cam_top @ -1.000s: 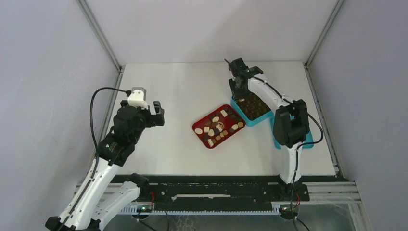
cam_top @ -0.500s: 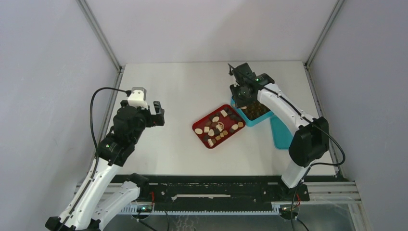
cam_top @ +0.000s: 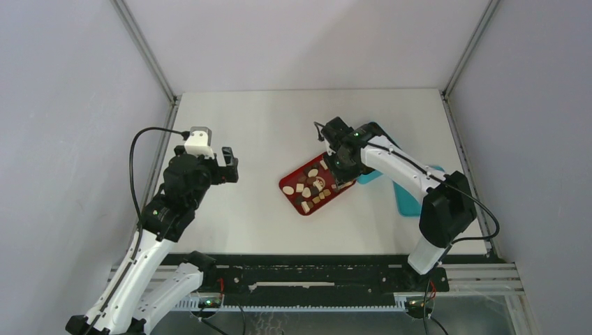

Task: Pack the chocolate
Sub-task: Pick up the fake chocolate from the plate.

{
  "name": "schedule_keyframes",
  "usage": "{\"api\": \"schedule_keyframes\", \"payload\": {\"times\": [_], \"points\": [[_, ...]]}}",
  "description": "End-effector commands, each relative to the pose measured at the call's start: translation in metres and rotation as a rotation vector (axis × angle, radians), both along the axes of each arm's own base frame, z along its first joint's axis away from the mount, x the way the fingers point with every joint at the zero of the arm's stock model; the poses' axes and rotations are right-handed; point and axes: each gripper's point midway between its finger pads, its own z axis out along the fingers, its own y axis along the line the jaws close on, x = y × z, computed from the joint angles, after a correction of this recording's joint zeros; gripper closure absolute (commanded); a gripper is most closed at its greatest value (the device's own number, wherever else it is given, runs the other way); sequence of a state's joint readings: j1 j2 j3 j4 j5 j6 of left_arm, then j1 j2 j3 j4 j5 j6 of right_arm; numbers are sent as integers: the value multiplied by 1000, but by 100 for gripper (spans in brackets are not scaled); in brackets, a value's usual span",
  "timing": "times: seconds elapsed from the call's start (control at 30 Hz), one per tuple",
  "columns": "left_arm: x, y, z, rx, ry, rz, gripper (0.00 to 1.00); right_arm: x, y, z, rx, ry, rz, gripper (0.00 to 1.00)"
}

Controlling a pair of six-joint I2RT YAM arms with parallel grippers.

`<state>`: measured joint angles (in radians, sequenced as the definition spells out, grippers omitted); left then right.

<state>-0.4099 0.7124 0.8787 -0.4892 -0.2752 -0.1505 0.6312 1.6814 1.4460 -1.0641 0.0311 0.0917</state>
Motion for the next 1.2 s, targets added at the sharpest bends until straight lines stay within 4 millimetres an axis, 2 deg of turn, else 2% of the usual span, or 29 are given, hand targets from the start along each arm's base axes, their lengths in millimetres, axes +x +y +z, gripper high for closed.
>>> {"api": "schedule_keyframes", "payload": {"times": [0.0,0.53,0.93,1.17], "points": [[0,-2,2,-20,-17,-14,0,-4,4,2,4,-13,-11,60],[1,-3,0,-18,-10,-18,0,14,11,-21,-131,-27,2,60],[1,-3,1,-17,-13,-18,0,13,14,-38,-169,6,25,59],[0,-2,1,-17,-16,-16,0,15,16,-41,-176,-2,29,64]]}}
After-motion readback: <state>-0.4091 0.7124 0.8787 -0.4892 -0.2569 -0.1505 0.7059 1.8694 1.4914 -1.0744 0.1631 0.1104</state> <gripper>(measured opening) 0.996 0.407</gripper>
